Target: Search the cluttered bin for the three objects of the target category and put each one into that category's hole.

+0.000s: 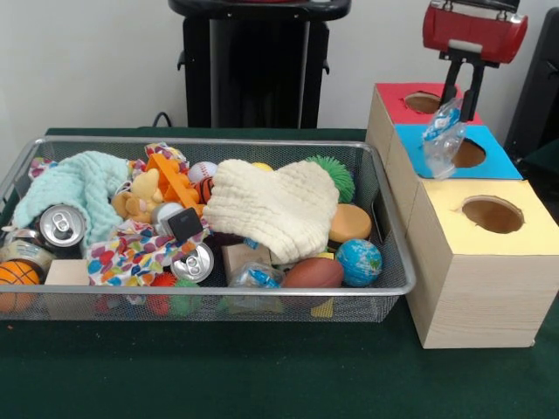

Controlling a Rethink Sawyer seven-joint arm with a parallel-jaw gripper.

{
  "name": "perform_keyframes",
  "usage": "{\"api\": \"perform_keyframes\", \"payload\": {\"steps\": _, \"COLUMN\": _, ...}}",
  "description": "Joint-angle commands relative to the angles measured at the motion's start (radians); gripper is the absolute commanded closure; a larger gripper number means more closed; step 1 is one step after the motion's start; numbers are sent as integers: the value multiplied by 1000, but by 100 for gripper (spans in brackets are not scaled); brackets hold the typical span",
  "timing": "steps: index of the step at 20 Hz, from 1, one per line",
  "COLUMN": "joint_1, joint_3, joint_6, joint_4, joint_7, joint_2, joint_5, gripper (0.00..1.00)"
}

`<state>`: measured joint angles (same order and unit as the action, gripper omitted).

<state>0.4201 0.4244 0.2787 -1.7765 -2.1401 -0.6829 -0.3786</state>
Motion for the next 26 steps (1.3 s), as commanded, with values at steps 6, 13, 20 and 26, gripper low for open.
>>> {"api": "perform_keyframes", "payload": {"steps": 6, "joint_1": 75, "joint_3": 6, "joint_6": 139, "joint_4": -74, "joint_7": -357, "joint_2": 34, "joint_5": -125, "gripper": 100}}
{"api": "perform_keyframes", "payload": {"steps": 13, "joint_1": 100, "joint_3": -4, "joint_6": 172, "joint_4": -104, "joint_7": -361, "joint_2": 35, "joint_5": -182, "gripper": 100}}
{"api": "perform_keyframes", "payload": {"steps": 20, "joint_1": 130, "joint_3": -2, "joint_6": 155, "joint_4": -144, "joint_7": -372, "joint_2": 35, "joint_5": -226, "gripper": 100}}
{"api": "perform_keyframes", "payload": {"steps": 26, "joint_1": 140, "joint_3": -6, "joint_6": 143, "joint_4": -163, "joint_7": -376, "joint_2": 36, "joint_5": -236, "gripper": 100}}
